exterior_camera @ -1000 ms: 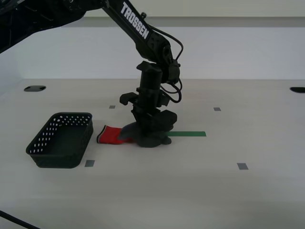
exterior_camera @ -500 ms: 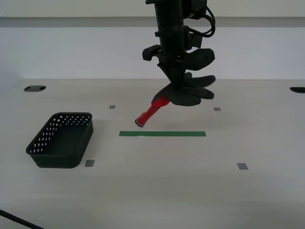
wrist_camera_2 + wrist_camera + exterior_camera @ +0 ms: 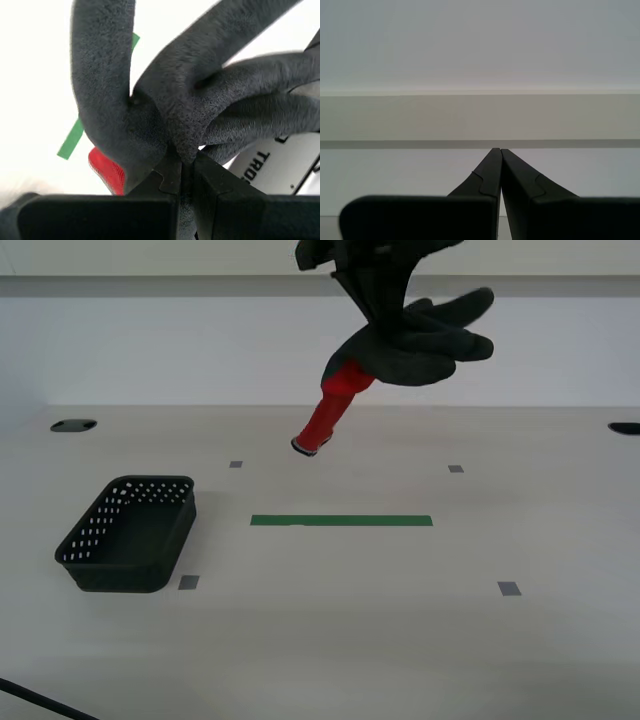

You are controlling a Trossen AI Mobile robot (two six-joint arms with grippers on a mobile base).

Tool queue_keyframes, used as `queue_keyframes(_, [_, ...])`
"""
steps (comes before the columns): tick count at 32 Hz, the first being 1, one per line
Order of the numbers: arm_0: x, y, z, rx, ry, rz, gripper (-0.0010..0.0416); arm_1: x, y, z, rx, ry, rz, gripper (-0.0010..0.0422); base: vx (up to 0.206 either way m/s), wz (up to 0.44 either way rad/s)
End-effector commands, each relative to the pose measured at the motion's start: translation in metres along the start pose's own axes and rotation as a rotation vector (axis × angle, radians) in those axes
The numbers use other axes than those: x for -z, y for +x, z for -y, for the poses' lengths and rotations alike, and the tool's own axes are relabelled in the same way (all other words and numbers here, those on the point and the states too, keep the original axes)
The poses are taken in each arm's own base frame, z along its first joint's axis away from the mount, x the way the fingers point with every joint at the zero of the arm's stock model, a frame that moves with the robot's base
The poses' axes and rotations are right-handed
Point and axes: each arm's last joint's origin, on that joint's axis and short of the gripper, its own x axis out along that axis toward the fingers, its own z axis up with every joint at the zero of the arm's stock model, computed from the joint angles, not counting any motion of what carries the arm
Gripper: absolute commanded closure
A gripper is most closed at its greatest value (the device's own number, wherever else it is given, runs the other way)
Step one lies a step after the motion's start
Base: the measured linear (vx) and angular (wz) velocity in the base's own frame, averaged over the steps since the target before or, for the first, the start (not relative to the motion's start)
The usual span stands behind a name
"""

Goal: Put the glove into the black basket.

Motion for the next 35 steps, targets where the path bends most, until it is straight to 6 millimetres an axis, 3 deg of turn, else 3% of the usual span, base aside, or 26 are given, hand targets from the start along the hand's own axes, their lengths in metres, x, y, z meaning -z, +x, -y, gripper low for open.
queue_keyframes(1, [0.000,0.000,0.000,0.000,0.000,0.001,0.0405,0.008,-0.027,0.007,-0.004,0.023,0.031,0.0413,0.000,0.000])
queue_keyframes(11, [0.001,0.000,0.000,0.000,0.000,-0.008,0.0405,0.033,-0.076,0.019,-0.018,0.036,0.033,0.0413,0.000,0.000])
queue_keyframes(13, [0.001,0.000,0.000,0.000,0.000,-0.010,0.0405,0.050,-0.093,0.021,-0.094,0.021,0.032,0.0413,0.000,0.000])
queue_keyframes(16, [0.001,0.000,0.000,0.000,0.000,-0.011,0.0405,0.063,-0.104,0.020,-0.112,-0.017,0.032,0.0413,0.000,0.000])
queue_keyframes(21, [0.001,0.000,0.000,0.000,0.000,-0.013,0.0405,0.101,-0.125,0.012,-0.161,-0.121,0.043,0.0413,0.000,0.000])
queue_keyframes(22, [0.001,0.000,0.000,0.000,0.000,-0.016,0.0405,0.116,-0.131,0.004,-0.224,-0.178,0.041,0.0413,0.000,0.000])
queue_keyframes(27, [0.001,0.000,0.000,0.000,0.000,-0.017,0.0405,0.152,-0.137,-0.026,-0.295,-0.339,0.000,0.0413,0.000,0.000])
queue_keyframes(32, [0.001,0.000,0.000,0.000,0.000,-0.016,0.0405,0.168,-0.134,-0.049,-0.358,-0.421,-0.043,0.0413,0.000,0.000])
queue_keyframes(35, [0.001,0.000,0.000,0.000,0.000,-0.017,0.0405,0.179,-0.119,-0.069,-0.370,-0.472,-0.082,0.0413,0.000,0.000])
